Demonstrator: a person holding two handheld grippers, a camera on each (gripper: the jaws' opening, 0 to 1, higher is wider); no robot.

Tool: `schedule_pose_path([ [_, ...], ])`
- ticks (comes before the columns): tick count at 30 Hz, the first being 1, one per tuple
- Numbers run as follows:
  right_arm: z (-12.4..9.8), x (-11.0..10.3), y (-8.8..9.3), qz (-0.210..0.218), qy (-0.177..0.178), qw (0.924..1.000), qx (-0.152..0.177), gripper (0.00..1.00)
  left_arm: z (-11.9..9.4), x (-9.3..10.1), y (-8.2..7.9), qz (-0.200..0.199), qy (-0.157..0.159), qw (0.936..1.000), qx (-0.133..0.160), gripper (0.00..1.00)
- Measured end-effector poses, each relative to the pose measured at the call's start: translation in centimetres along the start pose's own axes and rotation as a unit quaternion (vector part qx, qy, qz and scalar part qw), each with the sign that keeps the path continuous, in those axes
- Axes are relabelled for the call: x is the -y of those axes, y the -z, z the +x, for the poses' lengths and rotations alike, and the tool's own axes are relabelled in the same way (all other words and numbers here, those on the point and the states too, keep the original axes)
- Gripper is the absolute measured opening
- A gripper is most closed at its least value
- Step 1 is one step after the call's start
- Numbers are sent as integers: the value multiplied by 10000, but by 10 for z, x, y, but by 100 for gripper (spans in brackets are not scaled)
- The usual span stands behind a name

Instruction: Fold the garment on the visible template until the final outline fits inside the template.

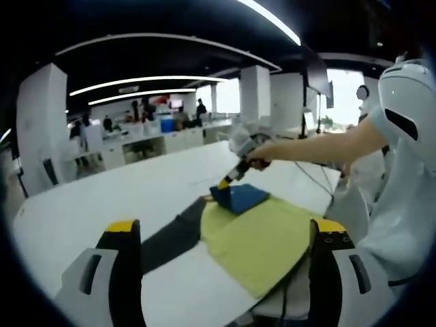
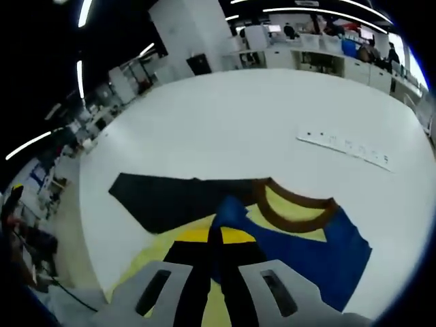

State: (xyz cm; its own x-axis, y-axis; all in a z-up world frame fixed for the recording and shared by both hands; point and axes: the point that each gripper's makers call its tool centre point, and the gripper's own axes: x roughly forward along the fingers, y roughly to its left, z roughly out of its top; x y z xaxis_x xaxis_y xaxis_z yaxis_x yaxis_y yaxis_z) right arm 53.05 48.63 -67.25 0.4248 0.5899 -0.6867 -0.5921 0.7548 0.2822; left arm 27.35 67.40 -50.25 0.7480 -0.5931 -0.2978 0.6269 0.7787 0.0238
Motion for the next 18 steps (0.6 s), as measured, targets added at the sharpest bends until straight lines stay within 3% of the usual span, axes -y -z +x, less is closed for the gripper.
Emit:
schedule_pose_path([
  [18, 36, -10, 7, 80, -165, 9998, -111, 4, 6, 4, 10, -45, 32, 9997, -232, 100],
])
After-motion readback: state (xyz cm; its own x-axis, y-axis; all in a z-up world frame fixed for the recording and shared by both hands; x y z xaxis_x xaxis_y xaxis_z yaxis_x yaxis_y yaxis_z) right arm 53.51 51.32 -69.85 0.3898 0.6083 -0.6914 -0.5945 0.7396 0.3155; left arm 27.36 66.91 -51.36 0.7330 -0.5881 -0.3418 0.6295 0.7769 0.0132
